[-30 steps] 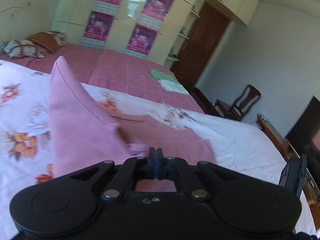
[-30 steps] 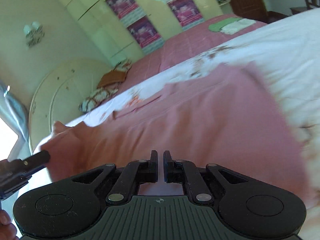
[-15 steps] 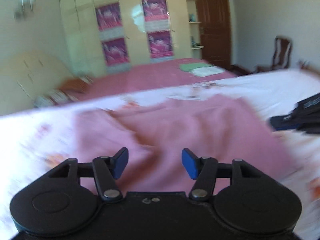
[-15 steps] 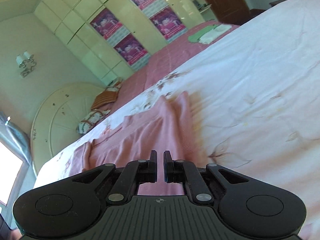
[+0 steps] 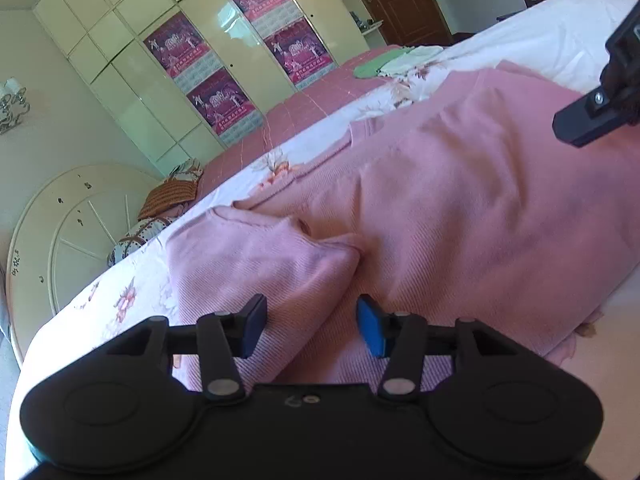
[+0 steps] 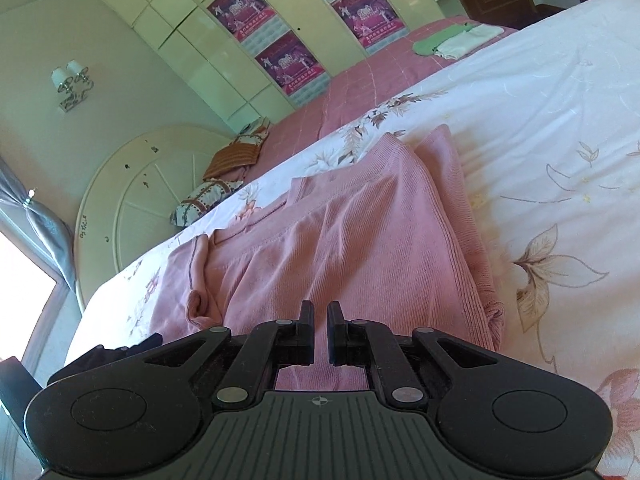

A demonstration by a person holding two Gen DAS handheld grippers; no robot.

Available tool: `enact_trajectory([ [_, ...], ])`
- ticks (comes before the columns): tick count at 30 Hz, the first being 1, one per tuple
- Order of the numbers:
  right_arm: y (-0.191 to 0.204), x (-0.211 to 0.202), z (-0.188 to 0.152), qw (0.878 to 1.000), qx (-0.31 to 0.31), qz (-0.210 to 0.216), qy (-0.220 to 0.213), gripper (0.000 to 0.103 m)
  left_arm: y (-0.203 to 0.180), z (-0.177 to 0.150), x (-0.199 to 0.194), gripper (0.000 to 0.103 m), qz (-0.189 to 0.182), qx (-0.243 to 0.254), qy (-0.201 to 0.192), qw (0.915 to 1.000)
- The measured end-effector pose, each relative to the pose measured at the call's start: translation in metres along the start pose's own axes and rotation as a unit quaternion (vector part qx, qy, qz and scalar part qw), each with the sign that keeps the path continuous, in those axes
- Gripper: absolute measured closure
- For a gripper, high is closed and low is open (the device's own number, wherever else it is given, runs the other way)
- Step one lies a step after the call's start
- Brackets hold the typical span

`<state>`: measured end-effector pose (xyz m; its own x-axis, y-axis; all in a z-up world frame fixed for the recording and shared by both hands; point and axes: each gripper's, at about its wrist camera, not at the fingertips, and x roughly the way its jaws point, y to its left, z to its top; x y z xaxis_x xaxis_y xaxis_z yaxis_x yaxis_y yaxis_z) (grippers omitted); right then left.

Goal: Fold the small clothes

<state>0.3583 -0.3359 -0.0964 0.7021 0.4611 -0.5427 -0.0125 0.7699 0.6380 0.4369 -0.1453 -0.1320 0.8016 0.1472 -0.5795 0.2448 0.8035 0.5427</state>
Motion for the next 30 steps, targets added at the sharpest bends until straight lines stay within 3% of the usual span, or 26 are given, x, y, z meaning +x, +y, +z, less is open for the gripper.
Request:
enact_trajectory([
  [3,0.002,0.001,-0.001,1.000,-0.003,-0.005,0.001,0.097,0.008,-0.001,0.009,0.054,0.012,-0.003,-0.013,0.9998],
  [5,0.002,0.003,-0.001,1.000,-0.005,-0.009,0.003,0.097,0.019,0.002,0.013,0.075,-0.004,-0.020,-0.018,0.9996],
  [7,0.002,0.004,-0.001,1.000,-0.003,-0.013,0.004,0.097,0.041,0.003,0.014,0.082,-0.042,-0.096,-0.015,0.9944],
  [9,0.002,0.004,-0.003,1.000,-0.002,-0.013,0.004,0.097,0.063,-0.001,0.013,0.082,-0.069,-0.173,-0.016,0.9823],
  [12,0.002,0.004,-0.004,1.000,0.000,-0.011,0.003,0.097,0.083,-0.009,0.014,0.068,-0.068,-0.241,-0.018,0.9679],
  [13,0.002,0.003,-0.004,1.000,0.001,-0.011,0.003,0.097,0.081,-0.008,0.013,0.063,-0.057,-0.227,-0.024,0.9719],
  [14,0.001,0.003,-0.004,1.000,0.001,-0.011,0.003,0.097,0.073,-0.005,0.012,0.051,-0.048,-0.192,-0.029,0.9798],
  [15,0.000,0.003,-0.005,1.000,0.002,-0.011,0.002,0.097,0.061,-0.001,0.012,0.048,-0.036,-0.146,-0.032,0.9881],
  [16,-0.001,0.003,-0.004,1.000,0.004,-0.010,0.002,0.097,0.051,0.003,0.012,0.052,-0.031,-0.111,-0.037,0.9926],
  [18,-0.003,0.003,-0.005,1.000,0.006,-0.013,0.003,0.097,0.042,0.007,0.017,0.088,-0.053,-0.089,-0.041,0.9938],
  [19,-0.004,0.003,-0.006,1.000,0.008,-0.013,0.003,0.097,0.044,0.007,0.021,0.097,-0.064,-0.103,-0.032,0.9921],
  [21,-0.007,0.002,-0.006,1.000,0.010,-0.014,0.004,0.097,0.058,0.004,0.027,0.098,-0.088,-0.167,-0.029,0.9816],
  [23,-0.008,-0.001,-0.005,1.000,0.007,-0.015,0.004,0.097,0.076,0.000,0.026,0.099,-0.110,-0.234,-0.042,0.9651],
  [26,-0.013,-0.008,-0.001,1.000,0.006,-0.015,-0.002,0.097,0.080,0.015,-0.001,0.099,-0.119,-0.239,-0.097,0.9588],
  [30,-0.024,-0.019,0.005,1.000,0.015,-0.019,-0.014,0.097,0.061,0.044,-0.037,0.099,-0.195,-0.223,-0.150,0.9430],
])
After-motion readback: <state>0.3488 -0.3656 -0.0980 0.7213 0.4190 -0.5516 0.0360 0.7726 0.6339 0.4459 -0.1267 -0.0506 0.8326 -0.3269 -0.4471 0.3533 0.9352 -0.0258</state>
